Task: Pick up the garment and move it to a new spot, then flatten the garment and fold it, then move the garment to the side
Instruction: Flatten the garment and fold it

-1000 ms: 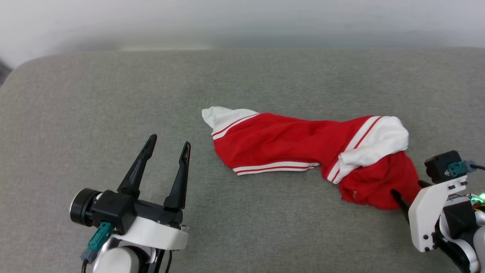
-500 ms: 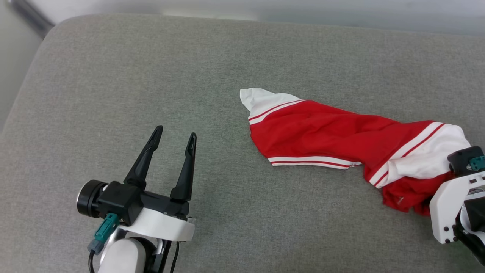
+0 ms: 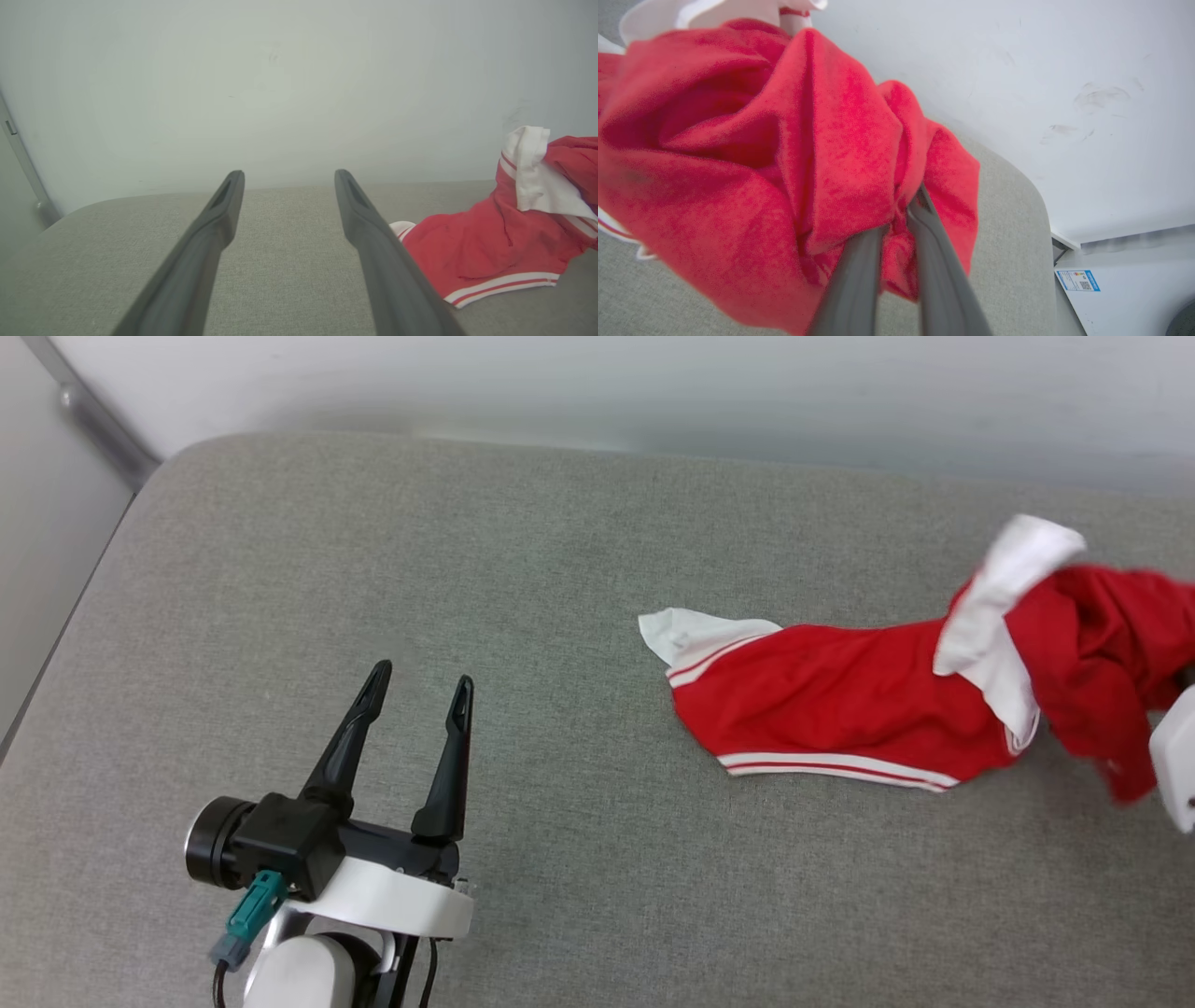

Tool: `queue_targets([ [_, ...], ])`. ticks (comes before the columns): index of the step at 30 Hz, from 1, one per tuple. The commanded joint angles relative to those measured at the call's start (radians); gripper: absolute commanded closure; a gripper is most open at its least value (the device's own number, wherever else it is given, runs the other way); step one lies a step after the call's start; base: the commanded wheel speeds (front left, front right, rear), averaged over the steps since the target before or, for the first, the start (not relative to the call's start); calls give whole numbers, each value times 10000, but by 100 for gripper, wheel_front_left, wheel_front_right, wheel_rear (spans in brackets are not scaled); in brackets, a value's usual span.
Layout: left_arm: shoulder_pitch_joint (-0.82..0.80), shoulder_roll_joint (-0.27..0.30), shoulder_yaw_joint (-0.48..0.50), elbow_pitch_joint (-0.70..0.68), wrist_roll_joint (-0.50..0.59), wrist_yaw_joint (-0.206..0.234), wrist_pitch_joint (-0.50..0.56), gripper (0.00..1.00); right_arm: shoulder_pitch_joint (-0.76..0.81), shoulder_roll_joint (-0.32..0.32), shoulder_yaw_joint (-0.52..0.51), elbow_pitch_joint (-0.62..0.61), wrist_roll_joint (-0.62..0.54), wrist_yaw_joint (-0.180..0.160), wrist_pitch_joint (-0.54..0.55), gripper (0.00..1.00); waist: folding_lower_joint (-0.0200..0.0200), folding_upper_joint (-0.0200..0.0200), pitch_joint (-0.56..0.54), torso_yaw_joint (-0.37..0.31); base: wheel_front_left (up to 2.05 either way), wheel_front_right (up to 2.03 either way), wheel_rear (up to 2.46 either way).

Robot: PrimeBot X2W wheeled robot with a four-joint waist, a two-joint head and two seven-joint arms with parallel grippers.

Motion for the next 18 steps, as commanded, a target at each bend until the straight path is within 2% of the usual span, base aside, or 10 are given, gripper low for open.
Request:
queue_targets([
  [1,102,-25,38,-27,-3,-15,-27,0,-317,-118,13,-229,-94,-10,-180,100,-1,0,-109,19,0,0,0],
  [4,244,-54,108,-71,-25,-16,-27,0,-714,-230,104,-395,-39,-10,-148,100,-1,0,-160,41,0,0,0],
  [9,105,-98,-55,-115,-79,-17,-27,0,-1479,-557,596,320,-36,-10,210,100,-1,0,36,231,0,0,0],
  [14,-62,-140,-214,-81,-90,-19,-27,0,-2177,-544,1083,1705,23,-10,238,100,-1,0,338,489,0,0,0],
  [15,-199,-134,-334,-9,-69,-19,-27,0,-2575,-519,1313,2724,28,-10,167,100,-1,0,487,651,0,0,0],
  [16,-233,-124,-445,65,-82,-20,-27,0,-2939,-422,1344,3788,-13,-10,-1,0,-1,0,541,803,0,0,0],
  [18,-256,-120,-477,98,-94,-20,-27,0,-3100,-270,1427,4380,-96,-9,-176,0,-1,0,527,858,0,0,0],
])
